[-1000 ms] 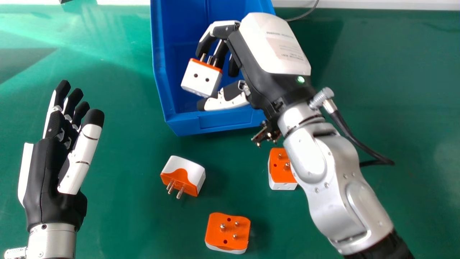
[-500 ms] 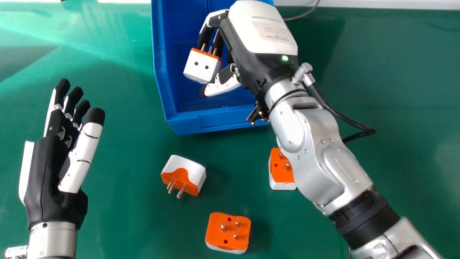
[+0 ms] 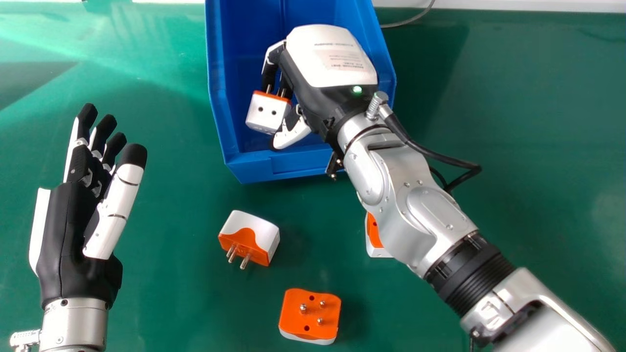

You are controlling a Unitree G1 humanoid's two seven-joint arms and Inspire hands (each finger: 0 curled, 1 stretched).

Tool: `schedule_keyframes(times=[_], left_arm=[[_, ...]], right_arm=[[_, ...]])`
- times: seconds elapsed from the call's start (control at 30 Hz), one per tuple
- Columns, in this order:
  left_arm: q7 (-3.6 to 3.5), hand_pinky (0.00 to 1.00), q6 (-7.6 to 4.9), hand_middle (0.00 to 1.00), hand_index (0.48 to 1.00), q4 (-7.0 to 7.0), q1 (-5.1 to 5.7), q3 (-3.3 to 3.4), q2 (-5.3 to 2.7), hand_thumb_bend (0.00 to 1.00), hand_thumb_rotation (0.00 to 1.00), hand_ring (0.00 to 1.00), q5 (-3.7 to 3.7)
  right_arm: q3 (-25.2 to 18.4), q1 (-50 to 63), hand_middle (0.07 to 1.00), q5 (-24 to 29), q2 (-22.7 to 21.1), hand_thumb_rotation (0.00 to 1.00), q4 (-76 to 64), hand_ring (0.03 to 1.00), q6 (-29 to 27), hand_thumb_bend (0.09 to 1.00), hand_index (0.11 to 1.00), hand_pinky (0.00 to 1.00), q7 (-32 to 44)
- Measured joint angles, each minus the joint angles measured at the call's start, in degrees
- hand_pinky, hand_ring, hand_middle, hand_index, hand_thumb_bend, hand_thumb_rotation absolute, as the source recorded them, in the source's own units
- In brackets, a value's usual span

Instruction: Pick all objects and put in blue box

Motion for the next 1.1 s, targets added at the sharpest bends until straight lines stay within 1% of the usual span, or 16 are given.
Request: schedule_keyframes(times=[0.27, 0.5, 0.8, 1.1], left_arm=[[-0.03, 0.92, -0.01, 0.96, 0.970, 0.06, -0.09, 0.01, -0.02, 0.64, 0.59, 0.95, -0.03], [-0.02, 0.92, -0.01, 0.96, 0.966, 0.10, -0.07, 0.02, -0.02, 0.64, 0.59, 0.95, -0.02], [-0.01, 0.92, -0.04, 0.96, 0.968, 0.10, 0.06, 0.01, -0.02, 0.64, 0.60, 0.95, 0.01], [-0.01, 0.92, -0.05, 0.96, 0.966, 0.07, 0.52, -0.01, -0.19, 0.65, 0.60, 0.95, -0.08]], right_arm=[[0.6, -2.3, 0.538, 0.2, 0.8, 0.00, 5.3, 0.398, 0.0, 0.509, 0.496, 0.30, -1.9], [0.3, -2.5, 0.537, 0.9, 0.7, 0.00, 5.7, 0.395, 0.0, 0.510, 0.498, 0.29, -2.0], [0.5, -3.0, 0.535, 1.0, 0.6, 0.00, 7.8, 0.399, 0.5, 0.509, 0.498, 0.31, -2.7], [0.6, -5.1, 0.531, 1.0, 1.5, 0.00, 13.7, 0.399, 0.4, 0.510, 0.503, 0.31, -4.7]])
